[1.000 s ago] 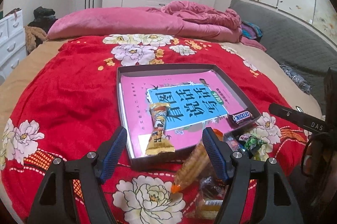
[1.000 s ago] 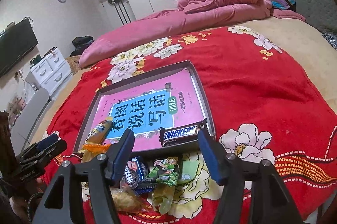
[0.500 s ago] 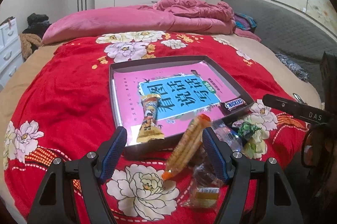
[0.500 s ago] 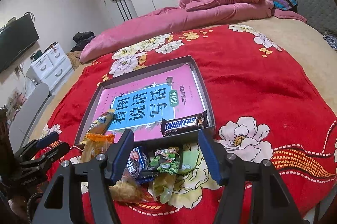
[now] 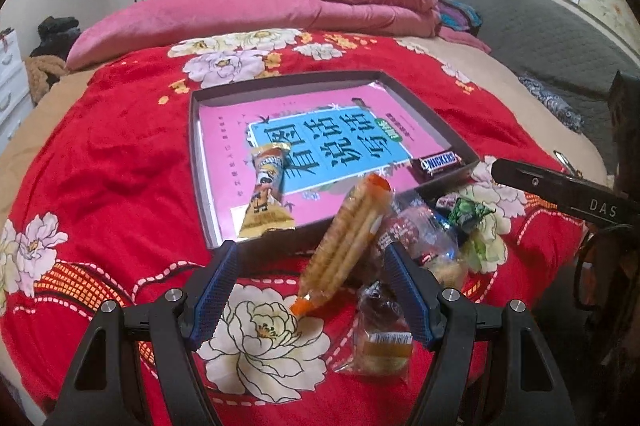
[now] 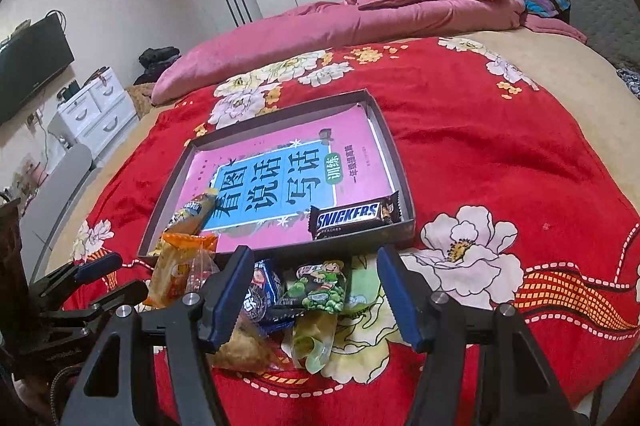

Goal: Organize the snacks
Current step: 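Move both tools back toward the remaining snack pile, then grasp the rice-cracker bag with the left tool while the right tool grasps the green pea bag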

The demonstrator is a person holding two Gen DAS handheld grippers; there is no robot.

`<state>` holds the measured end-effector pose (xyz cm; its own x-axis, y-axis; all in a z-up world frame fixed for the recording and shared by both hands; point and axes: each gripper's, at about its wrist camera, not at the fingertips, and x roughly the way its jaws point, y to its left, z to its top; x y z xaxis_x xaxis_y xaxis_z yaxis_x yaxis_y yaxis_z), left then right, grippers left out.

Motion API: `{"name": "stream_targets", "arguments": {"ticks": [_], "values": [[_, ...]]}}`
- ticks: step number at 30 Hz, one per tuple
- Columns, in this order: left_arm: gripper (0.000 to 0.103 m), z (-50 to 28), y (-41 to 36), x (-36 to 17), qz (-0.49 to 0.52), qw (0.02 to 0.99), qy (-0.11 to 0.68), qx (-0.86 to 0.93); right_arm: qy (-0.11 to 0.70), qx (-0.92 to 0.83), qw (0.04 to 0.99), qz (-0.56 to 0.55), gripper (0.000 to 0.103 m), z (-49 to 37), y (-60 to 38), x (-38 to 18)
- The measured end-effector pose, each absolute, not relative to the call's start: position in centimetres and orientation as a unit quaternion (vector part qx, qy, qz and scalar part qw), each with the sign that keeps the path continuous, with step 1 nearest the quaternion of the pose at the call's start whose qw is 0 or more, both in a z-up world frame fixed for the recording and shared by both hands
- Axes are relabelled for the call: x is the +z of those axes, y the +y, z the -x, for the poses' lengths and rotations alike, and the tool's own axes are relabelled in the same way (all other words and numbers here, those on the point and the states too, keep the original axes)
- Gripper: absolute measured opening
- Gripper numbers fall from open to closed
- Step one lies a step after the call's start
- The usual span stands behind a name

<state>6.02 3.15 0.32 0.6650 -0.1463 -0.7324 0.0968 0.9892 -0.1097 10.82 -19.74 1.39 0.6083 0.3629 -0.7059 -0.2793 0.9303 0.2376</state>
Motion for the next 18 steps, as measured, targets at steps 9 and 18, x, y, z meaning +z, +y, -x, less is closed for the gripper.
{"name": "stream_targets", "arguments": {"ticks": [9, 18], "values": [[0.075, -6.3, 3.1, -0.3, 0.031, 0.908, 0.411, -0.071, 0.422, 0.180, 0.887, -0.044, 0.064, -10.9, -19.4, 0.4], [0.076, -6.9, 2.8, -1.0, 0.026, 0.904, 0.419, -0.076, 0.452, 0.178, 0.874, -0.022, 0.064, -11.8, -18.1, -1.4]]}}
